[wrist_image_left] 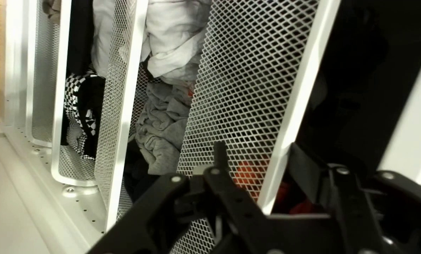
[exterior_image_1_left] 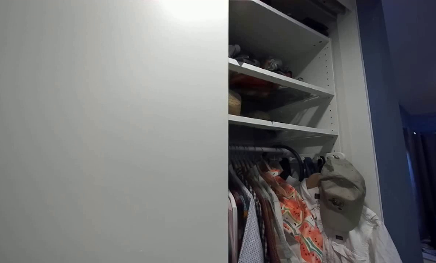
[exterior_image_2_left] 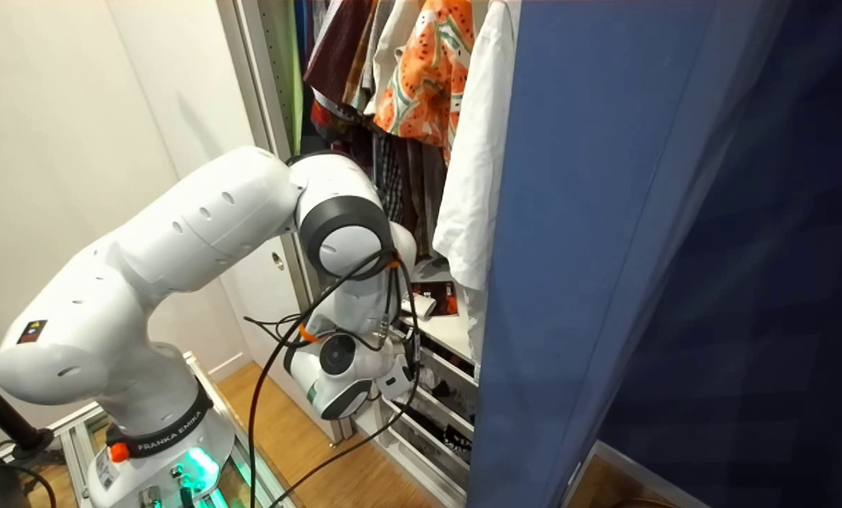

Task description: Pull the first white tray from the top outwards

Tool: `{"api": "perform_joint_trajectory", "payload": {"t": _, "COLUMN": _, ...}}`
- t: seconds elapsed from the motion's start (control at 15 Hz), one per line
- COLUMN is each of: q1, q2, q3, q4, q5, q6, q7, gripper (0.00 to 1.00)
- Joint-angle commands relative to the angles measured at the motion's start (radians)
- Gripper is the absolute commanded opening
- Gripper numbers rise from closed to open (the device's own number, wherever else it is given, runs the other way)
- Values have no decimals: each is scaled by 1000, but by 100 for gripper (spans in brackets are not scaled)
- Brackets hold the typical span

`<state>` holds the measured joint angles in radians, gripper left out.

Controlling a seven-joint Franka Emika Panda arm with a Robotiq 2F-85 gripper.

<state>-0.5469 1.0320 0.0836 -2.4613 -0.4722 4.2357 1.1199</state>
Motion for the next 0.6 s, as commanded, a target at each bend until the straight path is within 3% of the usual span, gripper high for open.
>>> {"api": "perform_joint_trajectory", "payload": {"t": 0.0, "q1": -23, "q2": 29, "q3": 9, "q4": 25, "q5": -57, "q6": -86, "q7": 34, "gripper": 19}}
{"api": "perform_joint_trajectory", "payload": {"t": 0.2, "q1": -48, "q2": -1, "q3": 25, "q4": 8, "q5": -142, "q6": -152, "q7": 98, "gripper": 1}}
{"api": "perform_joint_trajectory", "payload": {"t": 0.53, "q1": -70, "q2": -5, "q3": 40, "q4": -21, "q5": -195, "q6": -161, "q7": 150, "gripper": 4}}
